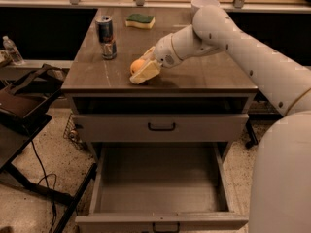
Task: Move orange near sponge
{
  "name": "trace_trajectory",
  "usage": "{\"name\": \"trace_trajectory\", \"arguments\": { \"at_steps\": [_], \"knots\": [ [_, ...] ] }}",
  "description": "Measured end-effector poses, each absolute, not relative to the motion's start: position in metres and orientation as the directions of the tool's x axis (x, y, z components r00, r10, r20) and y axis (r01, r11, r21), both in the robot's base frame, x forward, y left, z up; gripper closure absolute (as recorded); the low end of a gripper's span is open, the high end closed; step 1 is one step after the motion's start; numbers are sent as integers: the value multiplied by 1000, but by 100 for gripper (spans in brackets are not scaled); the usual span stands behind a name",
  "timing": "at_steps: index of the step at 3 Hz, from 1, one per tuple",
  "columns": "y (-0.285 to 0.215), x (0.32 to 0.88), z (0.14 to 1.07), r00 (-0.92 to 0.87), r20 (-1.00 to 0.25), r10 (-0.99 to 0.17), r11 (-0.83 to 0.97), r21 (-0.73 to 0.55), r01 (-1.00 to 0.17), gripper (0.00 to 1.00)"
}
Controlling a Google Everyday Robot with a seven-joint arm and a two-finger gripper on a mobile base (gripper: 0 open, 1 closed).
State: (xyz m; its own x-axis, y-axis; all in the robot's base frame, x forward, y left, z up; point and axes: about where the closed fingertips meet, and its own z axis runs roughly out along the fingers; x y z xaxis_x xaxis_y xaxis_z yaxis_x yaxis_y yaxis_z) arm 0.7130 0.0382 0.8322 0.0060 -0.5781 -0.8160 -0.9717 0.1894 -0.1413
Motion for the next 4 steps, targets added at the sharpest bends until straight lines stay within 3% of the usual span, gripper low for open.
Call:
{"name": "trace_trajectory", "arguments": {
  "at_steps": [4],
  "knots": [
    [38,713,833,6,-816,-578,189,-141,-972,100]
  ]
}}
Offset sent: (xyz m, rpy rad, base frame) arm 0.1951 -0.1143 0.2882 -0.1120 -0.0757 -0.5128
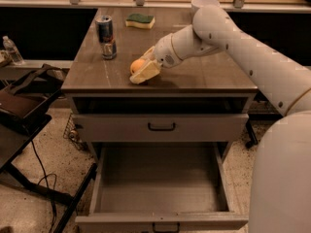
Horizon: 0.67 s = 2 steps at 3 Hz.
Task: Move orange near sponge
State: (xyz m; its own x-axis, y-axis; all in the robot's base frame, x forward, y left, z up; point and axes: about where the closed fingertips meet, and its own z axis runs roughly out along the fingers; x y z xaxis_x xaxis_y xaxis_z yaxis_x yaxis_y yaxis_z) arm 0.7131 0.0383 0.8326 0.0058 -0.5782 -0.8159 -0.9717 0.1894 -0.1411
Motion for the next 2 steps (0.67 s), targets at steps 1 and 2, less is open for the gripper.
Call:
{"name": "trace_trajectory", "arguments": {
  "at_steps": [1,2],
  "knots": [
    [38,713,833,6,-816,-578,189,-141,-972,100],
    [37,714,837,2,-816,-579,199,-143,-970,100]
  ]
}}
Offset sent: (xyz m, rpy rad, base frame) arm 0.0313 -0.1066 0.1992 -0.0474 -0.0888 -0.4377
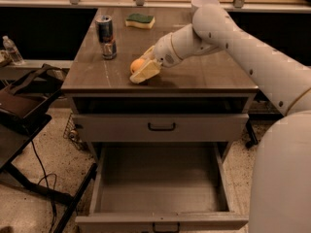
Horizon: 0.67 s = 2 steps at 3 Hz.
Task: Move orange near sponge
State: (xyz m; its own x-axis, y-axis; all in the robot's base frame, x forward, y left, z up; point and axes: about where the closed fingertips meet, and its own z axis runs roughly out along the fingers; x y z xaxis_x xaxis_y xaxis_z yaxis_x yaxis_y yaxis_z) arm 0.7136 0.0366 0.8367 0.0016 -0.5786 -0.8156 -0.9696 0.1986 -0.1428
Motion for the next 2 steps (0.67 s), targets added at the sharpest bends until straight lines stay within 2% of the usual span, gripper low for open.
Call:
{"name": "trace_trajectory", "arguments": {
  "at_steps": [1,2],
  "knots": [
    [9,721,898,-62,-813,-579,335,-168,-927,100],
    [-1,720,915,-140,-820,-554,407,-120,-905,75]
  ]
}}
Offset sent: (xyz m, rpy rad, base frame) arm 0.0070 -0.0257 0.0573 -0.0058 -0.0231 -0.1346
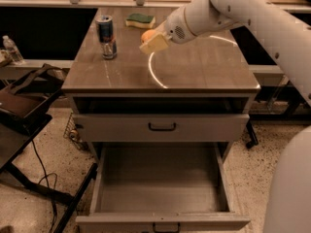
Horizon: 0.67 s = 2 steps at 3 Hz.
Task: Move orange near sponge
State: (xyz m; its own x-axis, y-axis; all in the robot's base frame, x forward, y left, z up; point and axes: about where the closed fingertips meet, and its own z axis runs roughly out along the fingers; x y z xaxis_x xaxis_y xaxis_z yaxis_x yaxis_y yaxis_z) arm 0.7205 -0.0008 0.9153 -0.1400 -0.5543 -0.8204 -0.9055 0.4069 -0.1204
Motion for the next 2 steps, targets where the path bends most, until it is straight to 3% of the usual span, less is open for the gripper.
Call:
{"name": "trace_trajectory", "arguments": {
  "at_steps": [1,2],
  "knots": [
    [0,720,915,-138,-819,-556,405,-123,-906,53],
    [3,720,913,-138,-819,-557,400,-119,-909,61]
  ]
}}
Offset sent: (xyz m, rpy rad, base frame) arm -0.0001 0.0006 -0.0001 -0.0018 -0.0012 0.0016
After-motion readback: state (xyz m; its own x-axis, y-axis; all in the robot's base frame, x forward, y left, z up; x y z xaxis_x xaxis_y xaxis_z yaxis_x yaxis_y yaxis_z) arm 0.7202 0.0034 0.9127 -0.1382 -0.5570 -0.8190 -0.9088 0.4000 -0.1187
